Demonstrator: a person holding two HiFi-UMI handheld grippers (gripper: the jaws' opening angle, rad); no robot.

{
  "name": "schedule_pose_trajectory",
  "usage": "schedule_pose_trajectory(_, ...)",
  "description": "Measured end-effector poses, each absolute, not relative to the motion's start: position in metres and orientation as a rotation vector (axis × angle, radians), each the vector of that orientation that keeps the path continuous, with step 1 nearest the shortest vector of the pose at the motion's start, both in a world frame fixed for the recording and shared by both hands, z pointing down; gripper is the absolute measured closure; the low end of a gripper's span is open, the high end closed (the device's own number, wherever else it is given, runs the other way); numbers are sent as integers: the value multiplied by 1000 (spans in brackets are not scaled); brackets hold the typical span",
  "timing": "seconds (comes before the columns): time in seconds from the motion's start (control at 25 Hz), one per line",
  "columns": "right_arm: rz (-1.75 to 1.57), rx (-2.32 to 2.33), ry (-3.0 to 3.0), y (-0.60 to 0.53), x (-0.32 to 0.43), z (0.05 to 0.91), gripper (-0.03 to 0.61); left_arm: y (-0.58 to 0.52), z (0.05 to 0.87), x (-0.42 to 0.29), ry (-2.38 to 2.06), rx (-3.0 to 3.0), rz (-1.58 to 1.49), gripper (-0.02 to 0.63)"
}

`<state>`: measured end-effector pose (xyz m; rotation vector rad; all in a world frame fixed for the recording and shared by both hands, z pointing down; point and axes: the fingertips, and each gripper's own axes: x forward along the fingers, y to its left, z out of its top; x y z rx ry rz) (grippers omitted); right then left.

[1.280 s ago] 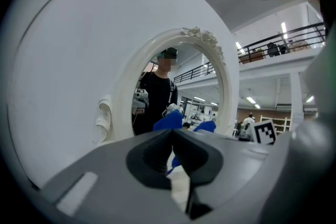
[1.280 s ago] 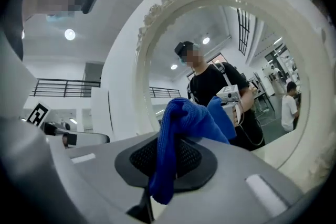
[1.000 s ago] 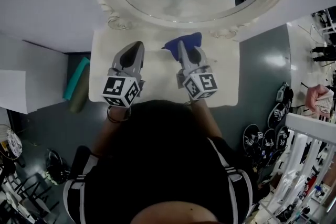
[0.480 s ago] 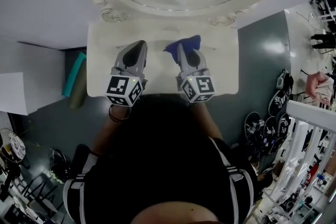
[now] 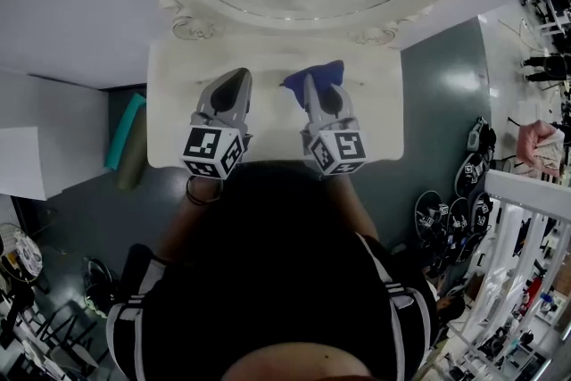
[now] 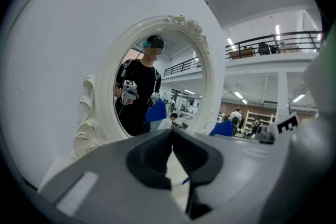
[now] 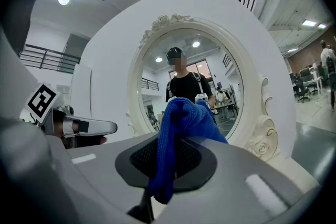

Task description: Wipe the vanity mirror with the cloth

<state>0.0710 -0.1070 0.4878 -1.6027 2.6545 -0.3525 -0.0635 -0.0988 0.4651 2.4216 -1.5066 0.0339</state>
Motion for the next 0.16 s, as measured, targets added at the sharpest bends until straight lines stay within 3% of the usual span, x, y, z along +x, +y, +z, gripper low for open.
schedule_pose_trajectory(0.16,-339,-1605,2650,-104,71,484,541,-96,461,-63,-1500,2434,28,603)
